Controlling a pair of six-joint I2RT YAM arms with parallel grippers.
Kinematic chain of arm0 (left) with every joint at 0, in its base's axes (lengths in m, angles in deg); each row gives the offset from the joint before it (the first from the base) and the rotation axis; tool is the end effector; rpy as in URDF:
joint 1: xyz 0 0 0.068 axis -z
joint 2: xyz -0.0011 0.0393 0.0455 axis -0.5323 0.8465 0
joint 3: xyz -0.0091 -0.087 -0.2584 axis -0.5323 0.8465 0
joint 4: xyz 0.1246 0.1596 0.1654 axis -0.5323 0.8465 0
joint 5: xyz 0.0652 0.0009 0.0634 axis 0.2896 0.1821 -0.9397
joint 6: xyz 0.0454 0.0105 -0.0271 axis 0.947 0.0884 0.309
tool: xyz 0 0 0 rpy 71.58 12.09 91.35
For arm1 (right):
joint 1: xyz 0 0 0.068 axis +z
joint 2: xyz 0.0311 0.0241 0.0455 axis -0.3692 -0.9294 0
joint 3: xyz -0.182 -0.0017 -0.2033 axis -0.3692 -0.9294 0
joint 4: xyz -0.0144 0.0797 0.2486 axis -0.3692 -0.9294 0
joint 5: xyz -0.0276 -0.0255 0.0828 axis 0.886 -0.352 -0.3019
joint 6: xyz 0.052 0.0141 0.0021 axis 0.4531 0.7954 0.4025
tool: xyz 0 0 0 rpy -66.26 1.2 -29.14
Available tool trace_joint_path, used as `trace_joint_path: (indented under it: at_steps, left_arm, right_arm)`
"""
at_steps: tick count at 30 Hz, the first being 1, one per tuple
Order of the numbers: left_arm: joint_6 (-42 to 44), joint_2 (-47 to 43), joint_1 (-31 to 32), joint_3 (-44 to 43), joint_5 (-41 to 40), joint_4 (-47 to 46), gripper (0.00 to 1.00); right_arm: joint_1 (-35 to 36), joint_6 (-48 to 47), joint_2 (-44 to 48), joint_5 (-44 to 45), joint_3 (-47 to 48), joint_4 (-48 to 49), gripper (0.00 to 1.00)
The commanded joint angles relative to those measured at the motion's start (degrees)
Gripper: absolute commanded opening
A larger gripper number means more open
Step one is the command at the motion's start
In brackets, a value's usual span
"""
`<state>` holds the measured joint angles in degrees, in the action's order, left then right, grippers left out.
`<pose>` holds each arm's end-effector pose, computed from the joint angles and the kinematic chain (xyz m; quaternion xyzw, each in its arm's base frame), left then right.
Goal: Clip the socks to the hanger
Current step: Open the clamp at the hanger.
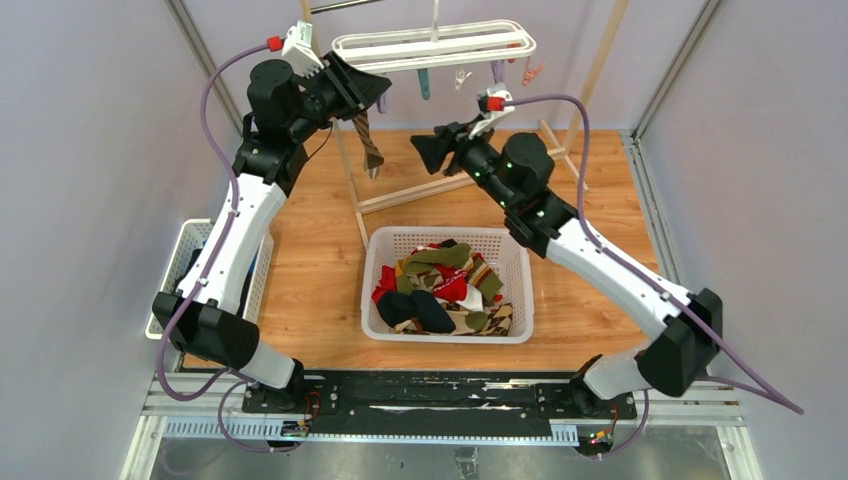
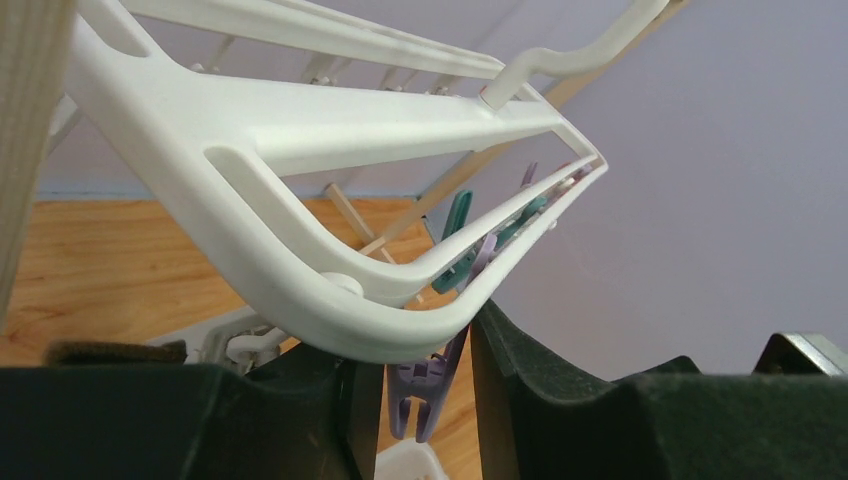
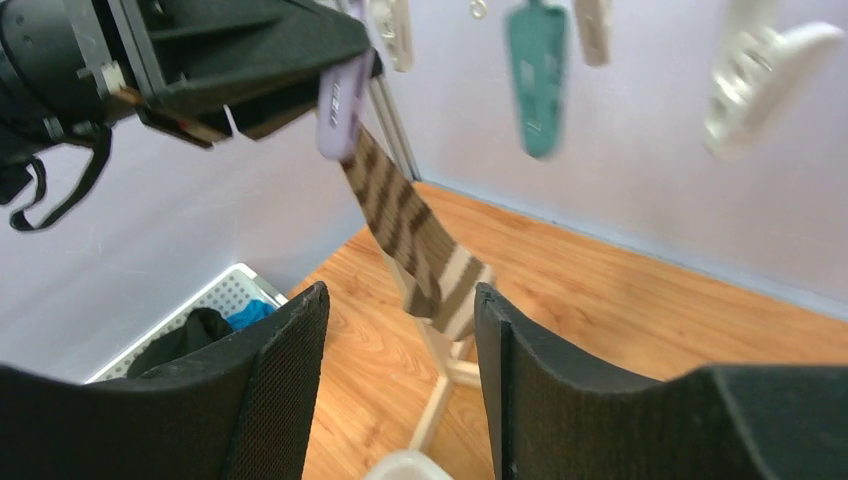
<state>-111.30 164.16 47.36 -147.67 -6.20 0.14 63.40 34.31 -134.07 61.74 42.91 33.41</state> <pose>0.3234 -0.1001 0.4877 -0.0440 0.6858 -0.4485 0.5715 0.2573 0.2322 0.4415 -0.1563 0.5908 0.3996 0.6833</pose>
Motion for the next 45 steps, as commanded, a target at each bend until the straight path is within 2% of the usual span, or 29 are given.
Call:
trace_joint_path:
  at_steps: [1, 5, 11, 15, 20, 26, 33, 40, 45]
  left_arm:
    - [-3.19, -0.52, -0.96, -1.21, 0.0, 1.54, 0.0]
    - [-3.64, -0.59, -0.96, -0.96, 0.87, 1.32, 0.0]
    - [-2.82, -1.21, -0.97, -1.04, 0.39, 2.18, 0.0]
    - [-2.87, -0.99, -0.96, -1.25, 0.04, 2.5, 0.0]
    - [-2.11, -0.97, -0.96, -1.36, -0.18, 3.1, 0.0]
    - [-1.8, -0.49, -0.96, -2.14, -0.99, 3.38, 0.0]
    - [-1.4, -0.33, -0.96, -1.92, -2.19, 3.64, 0.0]
    - [-1.12, -0.46, -0.96, -1.93, -2.64, 3.88, 0.0]
    - [-1.4, -0.55, -0.96, -1.64, -2.7, 3.65, 0.0]
  right_arm:
    - [-1.15, -0.14, 6.66, 3.11, -7.85, -1.19, 0.54]
    - [-2.22, 1.42, 8.41, 3.25, -9.85, -1.47, 0.55]
    - [-2.71, 5.68, 4.53, 1.6, -5.56, 0.97, 0.55]
    - [-2.56, 8.51, -2.52, 0.1, 2.32, 3.89, 0.52]
    - [-1.13, 7.66, -10.83, 0.31, 12.26, 4.46, 0.5]
    - [-0.88, 7.75, -15.44, -0.8, 17.83, 3.92, 0.48]
    - [-0.51, 8.45, -16.22, -3.13, 17.26, 5.41, 0.47]
    - [-0.04, 6.55, -9.98, 2.67, 10.13, 8.58, 0.46]
    - [0.79, 6.54, -10.57, 0.67, 11.48, 8.56, 0.46]
